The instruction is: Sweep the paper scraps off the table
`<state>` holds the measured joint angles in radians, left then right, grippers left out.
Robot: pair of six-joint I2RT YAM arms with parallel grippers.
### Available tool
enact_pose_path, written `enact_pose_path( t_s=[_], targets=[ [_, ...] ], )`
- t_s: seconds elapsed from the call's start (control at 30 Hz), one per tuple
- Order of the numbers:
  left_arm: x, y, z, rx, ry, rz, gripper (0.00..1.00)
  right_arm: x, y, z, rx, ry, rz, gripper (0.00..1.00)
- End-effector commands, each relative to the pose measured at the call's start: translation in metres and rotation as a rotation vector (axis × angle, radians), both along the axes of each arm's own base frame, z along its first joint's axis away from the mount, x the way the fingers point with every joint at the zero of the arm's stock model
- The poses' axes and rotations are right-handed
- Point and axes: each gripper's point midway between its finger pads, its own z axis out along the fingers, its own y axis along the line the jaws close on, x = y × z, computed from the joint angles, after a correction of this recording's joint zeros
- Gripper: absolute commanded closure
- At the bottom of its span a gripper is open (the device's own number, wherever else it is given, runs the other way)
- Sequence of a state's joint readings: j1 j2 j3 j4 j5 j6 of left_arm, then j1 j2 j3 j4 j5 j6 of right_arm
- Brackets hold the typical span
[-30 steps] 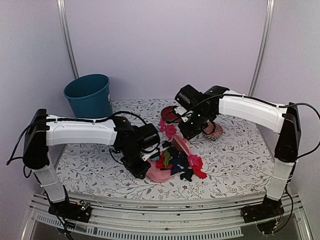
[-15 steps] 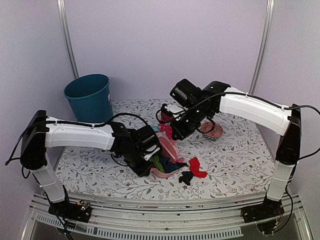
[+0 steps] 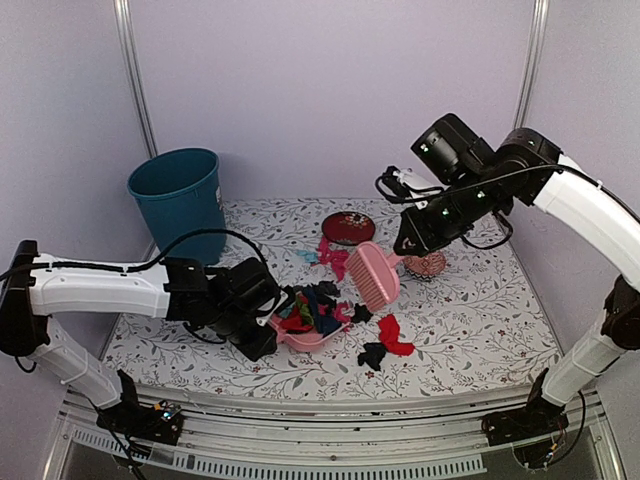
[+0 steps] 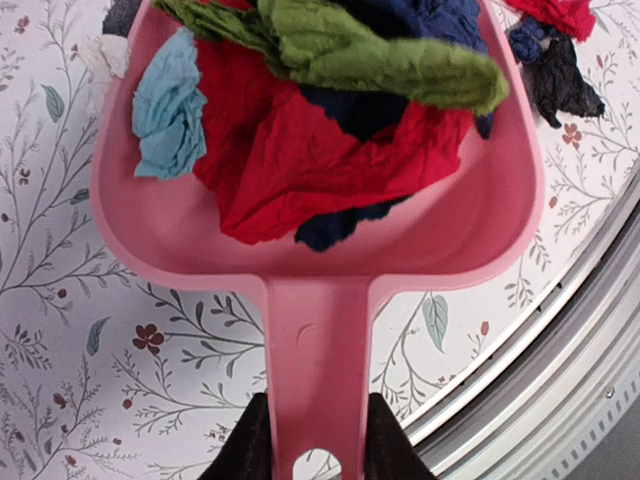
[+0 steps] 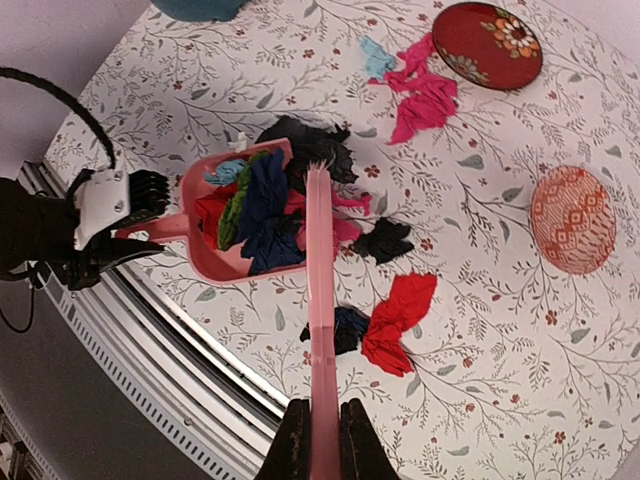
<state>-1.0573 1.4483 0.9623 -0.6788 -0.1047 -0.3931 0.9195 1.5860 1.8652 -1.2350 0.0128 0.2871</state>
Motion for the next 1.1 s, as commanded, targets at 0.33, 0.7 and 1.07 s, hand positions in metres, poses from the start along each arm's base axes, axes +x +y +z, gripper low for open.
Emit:
enact_pose_path(
  t_s=[0.33, 0.7, 1.07],
  targets=[
    [-0.078, -0.013, -0.003, 0.175, 0.167, -0.224, 0.96, -0.017, -0.111, -0.100, -0.296, 0.218, -0.363, 0.98],
    [-0.072, -0.049, -0.015, 0.209, 0.181, -0.317, 0.96, -0.012, -0.062, -0.138, -0.186, 0.318, -0.265, 0.98],
    [-0.045, -0.089, -0.012, 0.099, 0.058, -0.268, 0.97, -0.023, -0.011, -0.102, -0.035, 0.374, -0.155, 0.98]
  ],
)
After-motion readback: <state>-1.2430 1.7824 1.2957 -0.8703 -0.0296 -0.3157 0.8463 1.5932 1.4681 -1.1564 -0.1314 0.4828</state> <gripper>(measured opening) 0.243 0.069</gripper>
